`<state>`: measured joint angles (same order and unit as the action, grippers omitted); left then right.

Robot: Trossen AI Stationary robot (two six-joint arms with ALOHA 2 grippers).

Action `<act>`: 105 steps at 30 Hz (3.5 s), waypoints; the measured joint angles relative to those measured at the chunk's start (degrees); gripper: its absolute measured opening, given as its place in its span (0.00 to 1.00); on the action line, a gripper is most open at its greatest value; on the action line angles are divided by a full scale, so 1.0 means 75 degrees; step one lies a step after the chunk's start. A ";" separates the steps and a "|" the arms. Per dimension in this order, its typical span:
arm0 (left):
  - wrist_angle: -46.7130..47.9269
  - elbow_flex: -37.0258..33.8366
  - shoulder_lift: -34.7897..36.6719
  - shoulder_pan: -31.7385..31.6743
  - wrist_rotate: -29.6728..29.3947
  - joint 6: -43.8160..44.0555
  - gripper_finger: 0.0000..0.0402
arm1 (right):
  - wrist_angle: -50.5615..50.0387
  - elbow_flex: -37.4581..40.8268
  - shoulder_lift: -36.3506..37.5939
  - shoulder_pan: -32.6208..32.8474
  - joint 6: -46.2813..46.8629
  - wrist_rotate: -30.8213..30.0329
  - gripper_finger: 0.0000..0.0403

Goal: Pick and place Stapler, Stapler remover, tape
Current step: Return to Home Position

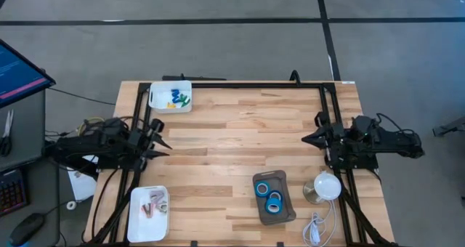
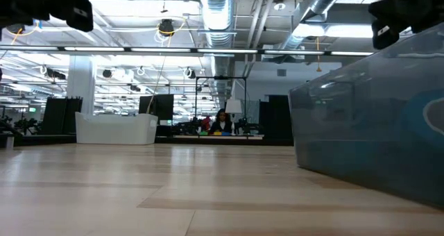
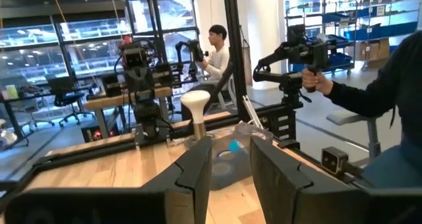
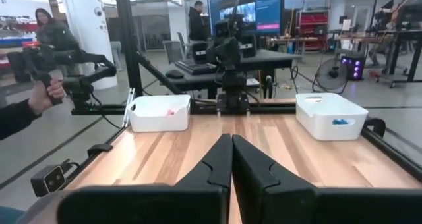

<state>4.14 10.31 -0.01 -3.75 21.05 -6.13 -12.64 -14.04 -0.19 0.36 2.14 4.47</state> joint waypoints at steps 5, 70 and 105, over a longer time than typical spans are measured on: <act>-0.0405 -0.0373 0.0000 -0.0001 -0.0421 0.0090 0.24 | 0.0082 0.0060 0.0003 0.0000 0.0124 0.0000 0.01; -0.0720 -0.1332 -0.0248 0.0064 -0.2345 0.0111 0.24 | 0.0183 0.0055 0.0000 0.0000 -0.0044 0.0011 0.01; -0.0714 -0.1327 -0.0596 0.0064 -0.2340 0.0478 0.24 | 0.1979 0.1812 0.0003 0.0003 -0.0082 0.0224 0.01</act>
<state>-1.21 0.36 -4.48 -3.27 3.50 -2.55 2.21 -0.45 -0.16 0.38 1.52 6.15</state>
